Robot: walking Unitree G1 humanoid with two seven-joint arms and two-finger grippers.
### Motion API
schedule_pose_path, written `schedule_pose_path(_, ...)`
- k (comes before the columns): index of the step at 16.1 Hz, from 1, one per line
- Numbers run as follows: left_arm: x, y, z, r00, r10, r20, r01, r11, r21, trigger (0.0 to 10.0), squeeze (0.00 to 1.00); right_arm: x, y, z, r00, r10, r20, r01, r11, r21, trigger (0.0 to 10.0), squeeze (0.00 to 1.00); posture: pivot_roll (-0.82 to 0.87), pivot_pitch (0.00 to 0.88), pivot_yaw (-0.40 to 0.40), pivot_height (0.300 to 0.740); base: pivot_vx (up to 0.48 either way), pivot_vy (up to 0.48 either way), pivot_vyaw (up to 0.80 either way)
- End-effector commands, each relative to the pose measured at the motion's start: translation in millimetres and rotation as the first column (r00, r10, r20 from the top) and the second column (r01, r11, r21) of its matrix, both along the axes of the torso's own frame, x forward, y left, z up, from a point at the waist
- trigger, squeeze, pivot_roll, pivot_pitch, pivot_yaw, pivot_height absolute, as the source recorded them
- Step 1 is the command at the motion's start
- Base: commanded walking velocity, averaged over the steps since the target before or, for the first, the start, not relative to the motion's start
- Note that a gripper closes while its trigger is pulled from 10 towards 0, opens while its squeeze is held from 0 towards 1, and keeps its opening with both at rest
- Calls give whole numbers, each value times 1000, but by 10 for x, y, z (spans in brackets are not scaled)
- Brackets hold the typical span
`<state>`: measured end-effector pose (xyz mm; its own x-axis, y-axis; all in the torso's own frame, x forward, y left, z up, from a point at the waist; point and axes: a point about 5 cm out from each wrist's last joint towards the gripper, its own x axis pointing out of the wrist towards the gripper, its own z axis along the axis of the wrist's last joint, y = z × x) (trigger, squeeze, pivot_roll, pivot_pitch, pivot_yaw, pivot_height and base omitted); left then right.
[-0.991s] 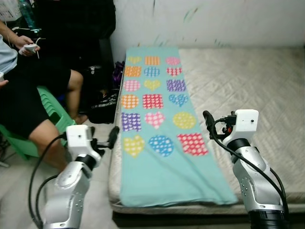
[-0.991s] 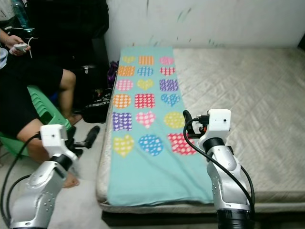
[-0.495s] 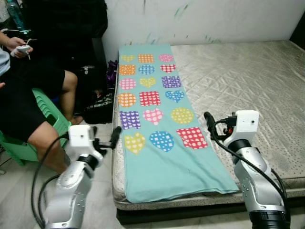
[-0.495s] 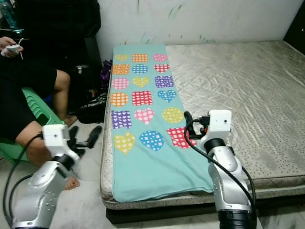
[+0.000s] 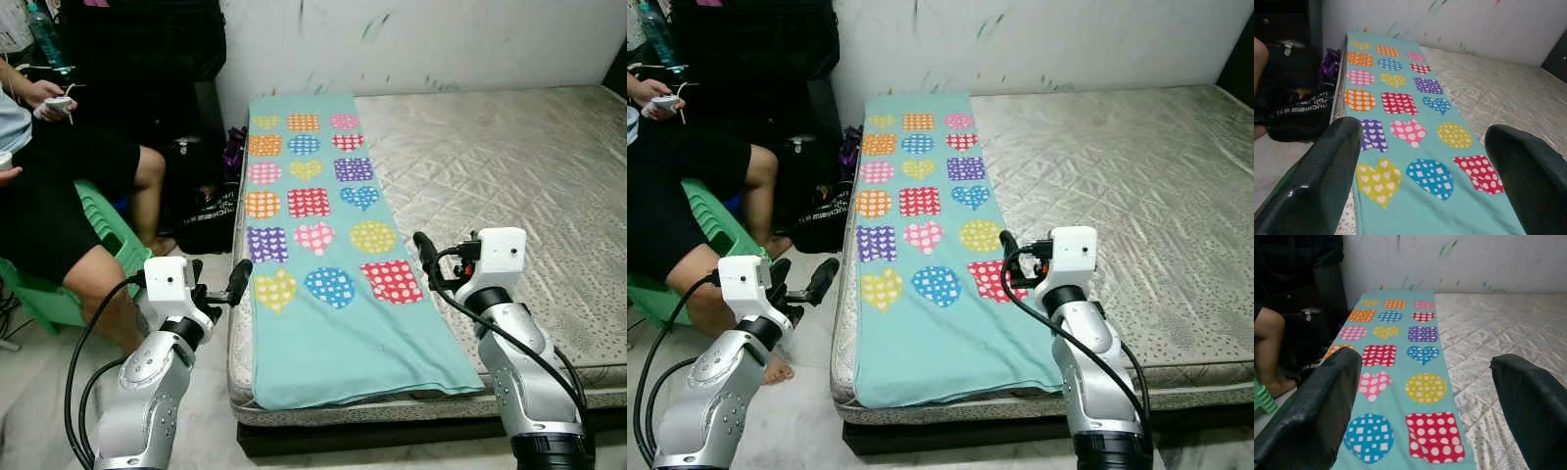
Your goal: Clean up the room
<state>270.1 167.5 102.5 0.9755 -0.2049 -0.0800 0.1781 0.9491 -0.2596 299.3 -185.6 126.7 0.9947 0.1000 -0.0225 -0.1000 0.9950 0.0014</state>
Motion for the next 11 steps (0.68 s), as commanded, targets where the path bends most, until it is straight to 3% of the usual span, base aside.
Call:
schedule_pose_path(1, -7, 26, 0, 1000, 11, -5, -11, 1000, 9, 10000, 0, -9, 30, 17, 1000, 17, 7, -17, 1000, -4, 10000, 0, -220, 0, 30, 710, 0, 0, 0)
schedule_pose_path(6, -7, 26, 22, 1000, 2, 14, -2, 1000, 12, 10000, 0, -18, 36, 16, 999, 30, 11, -30, 999, -25, 10000, 0, -223, 0, 33, 646, 0, 0, 0)
schedule_pose_path(11, -4, 29, 34, 1000, 9, 24, -9, 1000, 8, 10000, 0, -11, 49, 21, 998, 57, 18, -56, 997, -50, 10000, 0, -224, 0, 34, 642, 0, 0, 0)
